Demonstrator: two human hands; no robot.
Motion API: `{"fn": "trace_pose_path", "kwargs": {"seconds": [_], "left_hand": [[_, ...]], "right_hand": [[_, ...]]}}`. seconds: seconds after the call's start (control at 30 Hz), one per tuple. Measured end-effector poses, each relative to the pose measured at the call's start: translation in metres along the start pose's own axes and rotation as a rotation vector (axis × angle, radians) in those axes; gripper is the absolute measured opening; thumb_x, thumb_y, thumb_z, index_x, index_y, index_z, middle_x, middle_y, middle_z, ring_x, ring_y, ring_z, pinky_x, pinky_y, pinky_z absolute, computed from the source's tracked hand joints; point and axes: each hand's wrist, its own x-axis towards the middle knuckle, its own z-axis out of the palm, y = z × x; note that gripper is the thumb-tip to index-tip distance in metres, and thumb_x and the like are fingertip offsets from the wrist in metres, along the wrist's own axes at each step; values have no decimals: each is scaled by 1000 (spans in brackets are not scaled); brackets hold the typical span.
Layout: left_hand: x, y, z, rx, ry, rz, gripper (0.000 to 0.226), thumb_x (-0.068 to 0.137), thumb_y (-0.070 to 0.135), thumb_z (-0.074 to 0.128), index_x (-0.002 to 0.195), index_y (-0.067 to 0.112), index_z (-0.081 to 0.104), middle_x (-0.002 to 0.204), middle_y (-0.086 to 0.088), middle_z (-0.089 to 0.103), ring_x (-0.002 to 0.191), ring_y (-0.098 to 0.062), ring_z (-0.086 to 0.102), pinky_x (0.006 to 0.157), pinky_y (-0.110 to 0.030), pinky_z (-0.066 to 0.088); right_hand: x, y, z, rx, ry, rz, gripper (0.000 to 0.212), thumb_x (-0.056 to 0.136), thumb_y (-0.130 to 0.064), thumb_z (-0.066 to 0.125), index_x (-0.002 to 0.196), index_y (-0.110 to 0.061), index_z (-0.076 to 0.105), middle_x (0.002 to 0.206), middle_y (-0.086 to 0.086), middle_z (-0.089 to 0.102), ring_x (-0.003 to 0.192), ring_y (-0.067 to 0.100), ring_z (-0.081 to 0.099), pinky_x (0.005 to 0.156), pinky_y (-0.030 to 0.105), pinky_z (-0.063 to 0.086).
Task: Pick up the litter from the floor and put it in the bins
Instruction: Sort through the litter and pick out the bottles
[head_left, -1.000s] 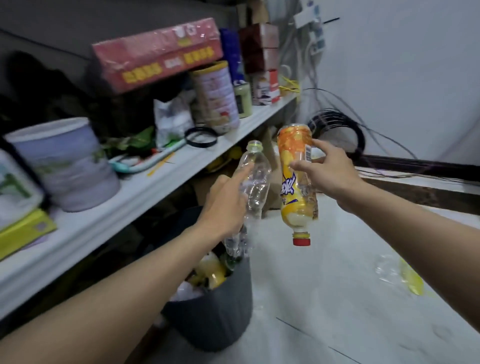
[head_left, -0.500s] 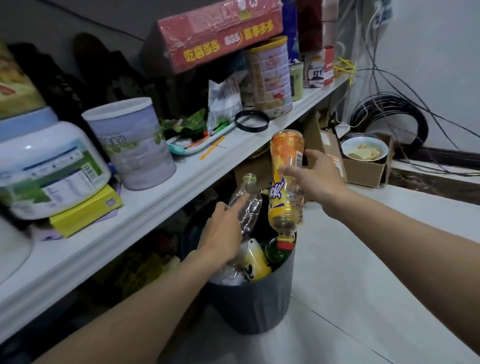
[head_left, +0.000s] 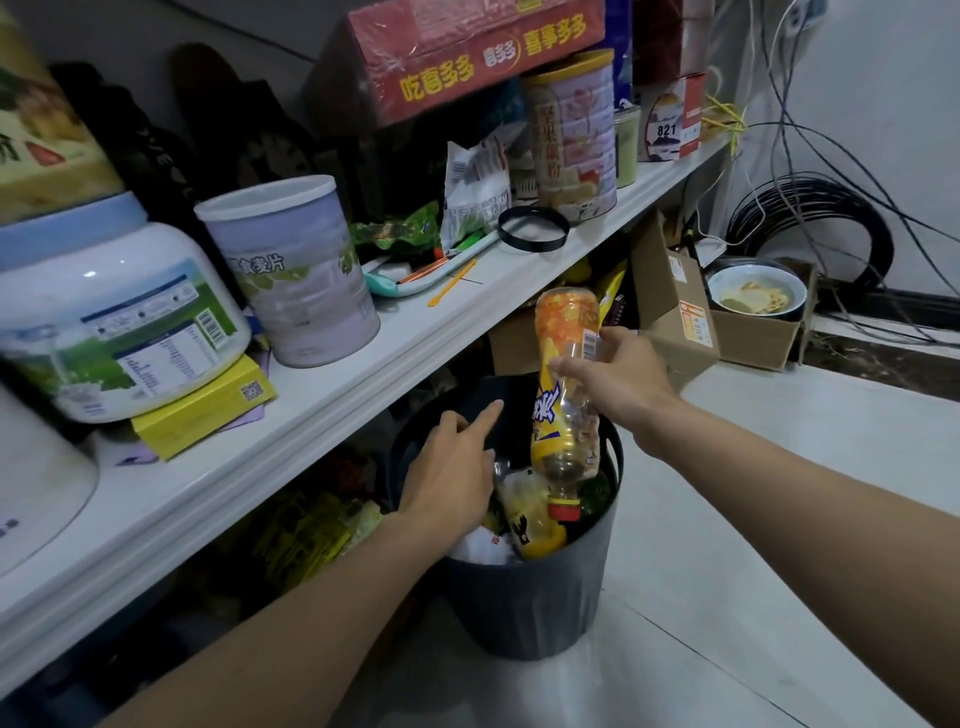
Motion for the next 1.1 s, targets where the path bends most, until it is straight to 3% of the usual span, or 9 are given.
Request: {"fn": "trace_pose_path", "kwargs": {"seconds": [0.13, 0.3, 0.5, 0.67, 0.87, 1.1], "left_hand": [[-2, -1, -3, 32, 22, 28, 57, 101, 27, 44, 150, 38, 19, 134, -2, 37, 111, -18, 46, 80, -32, 50], [-2, 1, -6, 25, 35, 51, 54, 100, 31, 44, 149, 36, 22, 134, -2, 38, 116, -19, 44, 87, -34, 49], [-3, 12, -5, 77, 54, 99, 53, 100, 33, 43, 150, 35, 22, 133, -1, 39, 116, -20, 44, 86, -35, 49], [0, 28, -2, 92, 47, 147, 54, 101, 36, 41, 151, 34, 21, 134, -1, 40, 118, -19, 42, 86, -31, 46], [5, 71, 3, 148, 58, 262, 53, 101, 37, 38, 151, 28, 21, 136, -1, 44, 118, -20, 42, 92, -33, 42], [7, 152, 28, 173, 68, 434, 53, 101, 41, 34, 151, 24, 25, 151, 2, 36, 139, -18, 28, 111, -36, 28]], "right_hand": [[-1, 13, 9, -82, -40, 36, 41, 78, -33, 77, 112, -19, 59, 107, 4, 66, 94, 23, 65, 85, 45, 56], [-1, 22, 9, -196, -46, 39, 65, 78, -45, 74, 129, -8, 59, 123, 6, 63, 113, 26, 58, 97, 44, 49], [-2, 28, -7, -238, -36, 12, 42, 83, -38, 72, 115, -11, 69, 107, 5, 69, 107, 24, 61, 97, 41, 49], [-10, 28, -29, -319, -50, -49, 42, 87, -32, 69, 123, -10, 65, 120, 6, 66, 116, 25, 57, 101, 38, 45], [-26, 32, -70, -534, -73, -168, 45, 90, -35, 64, 128, -10, 60, 123, 5, 65, 115, 22, 58, 90, 26, 43], [-42, 61, -146, -796, -52, -193, 59, 92, -41, 58, 145, -21, 41, 146, 1, 48, 136, 21, 40, 108, 35, 37]]}}
